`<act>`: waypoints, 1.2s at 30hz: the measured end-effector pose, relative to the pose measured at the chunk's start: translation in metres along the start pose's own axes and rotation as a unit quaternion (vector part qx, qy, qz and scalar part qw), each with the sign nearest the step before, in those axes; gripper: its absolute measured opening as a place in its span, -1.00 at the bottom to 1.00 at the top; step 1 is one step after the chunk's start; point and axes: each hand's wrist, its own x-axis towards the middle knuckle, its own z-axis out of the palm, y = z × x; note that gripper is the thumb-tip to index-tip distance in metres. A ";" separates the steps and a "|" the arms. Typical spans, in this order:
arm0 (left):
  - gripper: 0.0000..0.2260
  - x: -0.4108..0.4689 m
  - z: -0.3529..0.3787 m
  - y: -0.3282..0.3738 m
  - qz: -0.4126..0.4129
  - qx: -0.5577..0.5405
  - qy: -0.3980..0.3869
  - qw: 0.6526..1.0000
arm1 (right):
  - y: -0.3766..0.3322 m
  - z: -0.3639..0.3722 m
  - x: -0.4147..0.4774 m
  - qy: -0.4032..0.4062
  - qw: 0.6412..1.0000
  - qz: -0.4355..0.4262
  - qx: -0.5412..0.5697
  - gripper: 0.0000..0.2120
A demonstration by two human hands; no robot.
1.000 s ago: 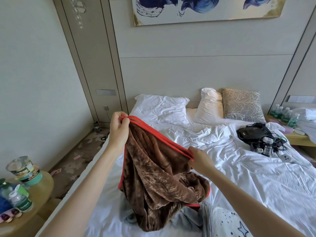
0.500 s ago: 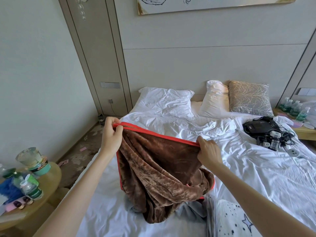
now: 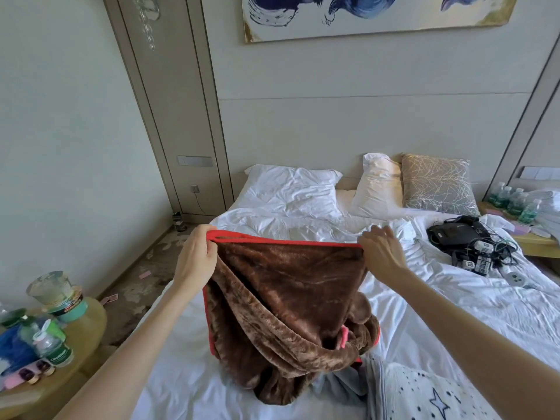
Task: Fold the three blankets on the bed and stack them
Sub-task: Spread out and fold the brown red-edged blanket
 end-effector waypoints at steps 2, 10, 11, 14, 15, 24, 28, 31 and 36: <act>-0.74 0.015 -0.011 0.005 -0.001 0.025 0.008 1.000 | 0.007 -0.028 0.019 0.023 0.999 0.005 -0.040 -0.87; -0.88 0.119 -0.096 0.079 -0.005 0.073 0.127 0.989 | 0.034 -0.187 0.098 0.174 0.980 0.043 -0.089 -0.86; -0.89 0.133 -0.112 0.093 -0.003 0.072 0.147 0.987 | 0.036 -0.210 0.104 0.205 0.974 0.047 -0.080 -0.87; -0.86 0.167 -0.165 0.139 -0.005 0.047 0.196 0.979 | 0.042 -0.283 0.120 0.281 0.954 0.065 -0.082 -0.85; -0.85 0.176 -0.184 0.156 -0.003 0.035 0.209 0.977 | 0.045 -0.307 0.123 0.306 0.945 0.075 -0.086 -0.84; -0.79 0.196 -0.320 0.288 0.090 -0.186 0.328 0.922 | 0.065 -0.481 0.094 0.521 0.840 0.153 -0.013 -0.84; -0.82 0.180 -0.349 0.315 0.101 -0.212 0.352 0.906 | 0.055 -0.510 0.066 0.557 0.810 0.176 0.050 -0.85; -0.85 0.158 -0.375 0.329 0.105 -0.218 0.351 0.905 | 0.047 -0.531 0.039 0.557 0.803 0.185 0.100 -0.85; -0.87 0.120 -0.427 0.358 0.113 -0.232 0.341 0.904 | 0.041 -0.574 -0.006 0.561 0.784 0.200 0.175 -0.86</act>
